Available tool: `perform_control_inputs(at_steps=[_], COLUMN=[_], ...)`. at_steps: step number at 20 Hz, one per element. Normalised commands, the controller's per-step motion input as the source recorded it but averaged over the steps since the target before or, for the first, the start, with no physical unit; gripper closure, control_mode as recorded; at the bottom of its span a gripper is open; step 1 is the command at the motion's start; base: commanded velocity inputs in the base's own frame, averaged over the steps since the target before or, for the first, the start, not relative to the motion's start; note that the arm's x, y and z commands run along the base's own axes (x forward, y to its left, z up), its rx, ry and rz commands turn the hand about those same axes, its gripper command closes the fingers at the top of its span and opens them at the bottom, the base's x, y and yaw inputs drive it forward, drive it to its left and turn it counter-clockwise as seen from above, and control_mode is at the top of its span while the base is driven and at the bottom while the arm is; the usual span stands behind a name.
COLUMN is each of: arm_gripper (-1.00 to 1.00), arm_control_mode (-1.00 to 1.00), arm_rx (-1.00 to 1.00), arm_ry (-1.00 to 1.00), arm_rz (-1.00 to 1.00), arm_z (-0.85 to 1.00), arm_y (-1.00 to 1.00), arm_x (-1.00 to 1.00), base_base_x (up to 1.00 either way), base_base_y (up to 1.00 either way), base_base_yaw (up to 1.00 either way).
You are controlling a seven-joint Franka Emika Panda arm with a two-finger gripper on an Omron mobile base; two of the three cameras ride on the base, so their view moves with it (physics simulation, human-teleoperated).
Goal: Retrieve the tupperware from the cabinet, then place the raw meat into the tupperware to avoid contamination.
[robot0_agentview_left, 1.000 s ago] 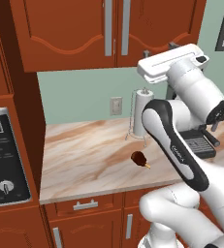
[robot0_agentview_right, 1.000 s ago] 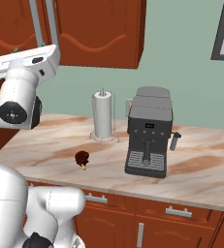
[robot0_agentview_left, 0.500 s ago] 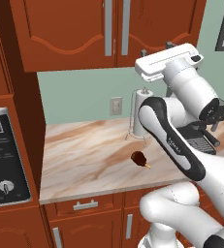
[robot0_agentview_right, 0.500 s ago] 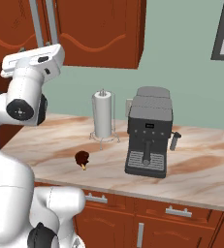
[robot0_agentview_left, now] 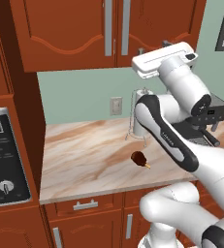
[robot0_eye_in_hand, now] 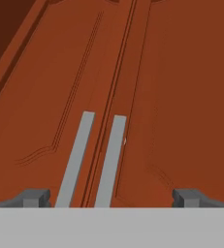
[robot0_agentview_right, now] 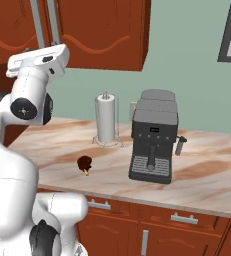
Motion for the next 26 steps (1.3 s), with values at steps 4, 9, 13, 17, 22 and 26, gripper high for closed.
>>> perform_control_inputs(at_steps=[4,9,13,17,22,26], arm_gripper=[-1.00,-1.00,-1.00,-1.00,-1.00,-1.00], arm_control_mode=[-1.00,-1.00,-1.00,-1.00,-1.00,-1.00], arm_rx=[0.00,0.00,0.00,0.00,0.00,0.00], arm_ry=[0.01,0.01,0.00,0.01,0.03,0.04], arm_rz=[-0.01,-0.01,-0.02,-0.03,-0.02,-0.01], arm_z=[0.00,0.00,0.00,0.00,0.00,0.00], arm_y=[0.10,0.09,0.02,0.00,0.02,0.07], arm_x=[0.22,0.25,0.26,0.24,0.27,0.29], base_base_x=[0.00,0.00,0.00,0.00,0.00,0.00], base_base_y=[0.00,0.00,0.00,0.00,0.00,0.00], base_base_yaw=[0.00,0.00,0.00,0.00,0.00,0.00])
